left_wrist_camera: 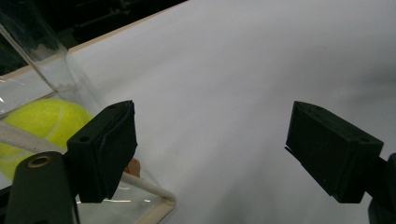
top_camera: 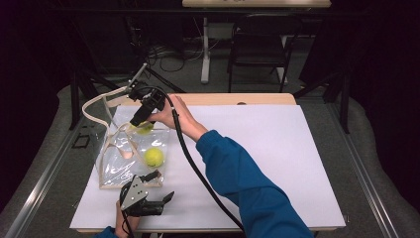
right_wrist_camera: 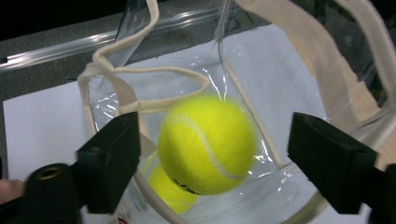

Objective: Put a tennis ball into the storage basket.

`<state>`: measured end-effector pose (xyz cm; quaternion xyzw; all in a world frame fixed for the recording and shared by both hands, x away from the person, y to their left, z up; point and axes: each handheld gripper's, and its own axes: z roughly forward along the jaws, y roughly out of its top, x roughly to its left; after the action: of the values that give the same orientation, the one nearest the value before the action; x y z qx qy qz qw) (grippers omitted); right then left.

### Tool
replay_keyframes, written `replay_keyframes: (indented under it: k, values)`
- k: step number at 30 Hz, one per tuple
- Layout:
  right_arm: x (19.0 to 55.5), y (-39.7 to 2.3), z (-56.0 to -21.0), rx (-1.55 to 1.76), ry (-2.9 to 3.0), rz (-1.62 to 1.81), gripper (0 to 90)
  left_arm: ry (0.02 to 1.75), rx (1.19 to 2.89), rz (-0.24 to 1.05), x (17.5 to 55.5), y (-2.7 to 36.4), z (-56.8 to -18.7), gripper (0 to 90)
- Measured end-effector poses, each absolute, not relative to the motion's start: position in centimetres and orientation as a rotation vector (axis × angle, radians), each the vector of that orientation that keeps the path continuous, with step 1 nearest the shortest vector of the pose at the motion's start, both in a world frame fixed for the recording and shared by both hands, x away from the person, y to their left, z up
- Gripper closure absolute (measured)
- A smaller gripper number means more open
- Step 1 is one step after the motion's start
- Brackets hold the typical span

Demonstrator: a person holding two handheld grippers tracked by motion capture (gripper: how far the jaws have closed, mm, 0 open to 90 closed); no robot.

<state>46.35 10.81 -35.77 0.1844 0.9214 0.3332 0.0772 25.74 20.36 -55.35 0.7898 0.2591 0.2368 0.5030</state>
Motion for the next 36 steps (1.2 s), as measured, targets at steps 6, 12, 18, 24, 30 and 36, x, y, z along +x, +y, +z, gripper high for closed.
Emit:
replay_keyframes:
  k: [6, 12, 18, 24, 30, 36]
  values:
    - [46.2, 9.2, -34.2, 0.570, 2.689, 1.114, 2.5, 0.625, 1.908, 0.571, 25.7, 20.3, -55.4, 15.9]
    - [46.1, 7.3, -34.0, 0.590, 2.665, 1.157, 0.2, 0.623, 1.910, 0.570, 25.7, 20.3, -55.4, 15.8]
    - [46.0, 5.3, -34.5, 0.606, 2.642, 1.164, 0.0, 0.622, 1.914, 0.574, 25.7, 20.2, -55.4, 15.9]
    - [45.9, 3.8, -34.8, 0.618, 2.628, 1.185, 0.0, 0.623, 1.918, 0.575, 25.7, 20.2, -55.4, 15.9]
    - [45.5, 1.9, -35.3, 0.622, 2.613, 1.187, 0.0, 0.628, 1.916, 0.572, 25.7, 20.1, -55.4, 15.9]
    - [45.1, 0.0, -36.1, 0.640, 2.607, 1.181, 0.0, 0.627, 1.919, 0.577, 25.8, 20.0, -55.4, 15.9]
